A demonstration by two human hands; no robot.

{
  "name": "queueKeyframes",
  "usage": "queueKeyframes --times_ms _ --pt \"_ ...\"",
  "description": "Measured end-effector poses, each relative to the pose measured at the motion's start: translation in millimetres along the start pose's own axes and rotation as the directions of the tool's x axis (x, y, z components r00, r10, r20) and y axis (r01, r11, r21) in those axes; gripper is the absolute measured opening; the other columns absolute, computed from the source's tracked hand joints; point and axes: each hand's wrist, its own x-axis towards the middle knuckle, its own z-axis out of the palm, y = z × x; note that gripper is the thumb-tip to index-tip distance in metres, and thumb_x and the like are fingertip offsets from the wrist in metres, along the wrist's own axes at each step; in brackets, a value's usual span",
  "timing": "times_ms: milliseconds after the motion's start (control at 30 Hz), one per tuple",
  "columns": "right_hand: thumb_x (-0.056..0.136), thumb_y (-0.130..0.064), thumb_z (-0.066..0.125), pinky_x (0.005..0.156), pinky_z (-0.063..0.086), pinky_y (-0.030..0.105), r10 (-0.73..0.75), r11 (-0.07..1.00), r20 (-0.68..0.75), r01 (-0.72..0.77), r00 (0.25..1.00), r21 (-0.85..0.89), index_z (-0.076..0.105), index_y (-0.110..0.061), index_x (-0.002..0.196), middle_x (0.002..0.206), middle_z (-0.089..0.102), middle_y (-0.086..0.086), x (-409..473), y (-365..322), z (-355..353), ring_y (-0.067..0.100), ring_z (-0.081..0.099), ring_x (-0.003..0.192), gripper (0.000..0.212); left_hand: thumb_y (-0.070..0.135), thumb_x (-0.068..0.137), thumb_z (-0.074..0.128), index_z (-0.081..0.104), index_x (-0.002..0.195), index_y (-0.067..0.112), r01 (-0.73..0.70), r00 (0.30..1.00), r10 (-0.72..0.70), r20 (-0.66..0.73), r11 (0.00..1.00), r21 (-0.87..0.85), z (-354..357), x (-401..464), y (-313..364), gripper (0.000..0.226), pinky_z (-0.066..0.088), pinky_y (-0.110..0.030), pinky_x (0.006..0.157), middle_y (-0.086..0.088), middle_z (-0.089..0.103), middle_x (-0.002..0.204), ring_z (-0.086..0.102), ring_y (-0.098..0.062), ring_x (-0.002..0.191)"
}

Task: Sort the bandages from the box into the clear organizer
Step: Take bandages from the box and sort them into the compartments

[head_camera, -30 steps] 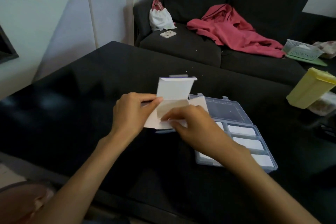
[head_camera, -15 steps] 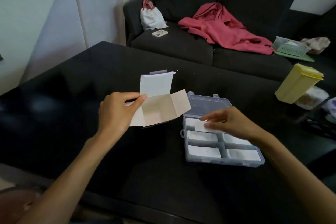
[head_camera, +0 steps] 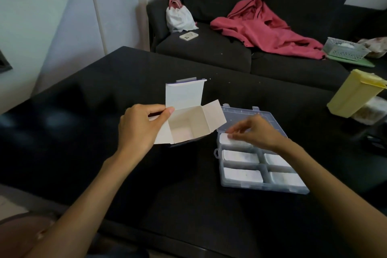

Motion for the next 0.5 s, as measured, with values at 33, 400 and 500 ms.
queueKeyframes --times_ms 33,400,500 --pt "0.083 -0.015 0.067 0.061 0.047 0.007 -0.008 1.0 0.001 0.008 1.0 -0.024 0.07 -0.021 0.087 0.086 0.066 -0.01 -0.1 0.8 0.1 -0.002 0.061 0.076 0.008 0.036 0.084 0.068 0.075 0.099 0.019 0.003 1.0 -0.003 0.001 1.0 0.0 0.0 0.1 -0.2 0.024 0.047 -0.017 0.073 0.008 0.072 0.097 0.064 -0.004 0.09" --pt "0.082 -0.026 0.068 0.062 0.036 0.011 -0.022 0.963 -0.162 -0.022 0.987 -0.267 0.068 -0.022 0.102 0.101 0.063 -0.001 -6.9 -4.5 -2.1 0.001 0.048 0.074 0.021 0.035 0.083 0.068 0.076 0.097 0.019 -0.025 0.999 0.024 -0.023 0.999 -0.038 -1.9 -0.1 1.8 0.022 0.053 -0.027 0.078 0.014 0.07 0.091 0.066 -0.006 0.089" --pt "0.084 -0.026 0.064 0.061 0.044 0.014 -0.159 0.986 -0.518 0.113 0.841 -0.12 0.065 -0.025 0.097 0.082 0.06 -0.008 -36.9 -38.7 0.2 0.004 0.054 0.07 0.013 0.032 0.082 0.07 0.076 0.097 0.018 -0.054 0.998 0.05 -0.042 0.992 -0.111 -2.2 -0.5 3.5 0.021 0.055 -0.026 0.076 0.021 0.065 0.087 0.065 0.001 0.083"
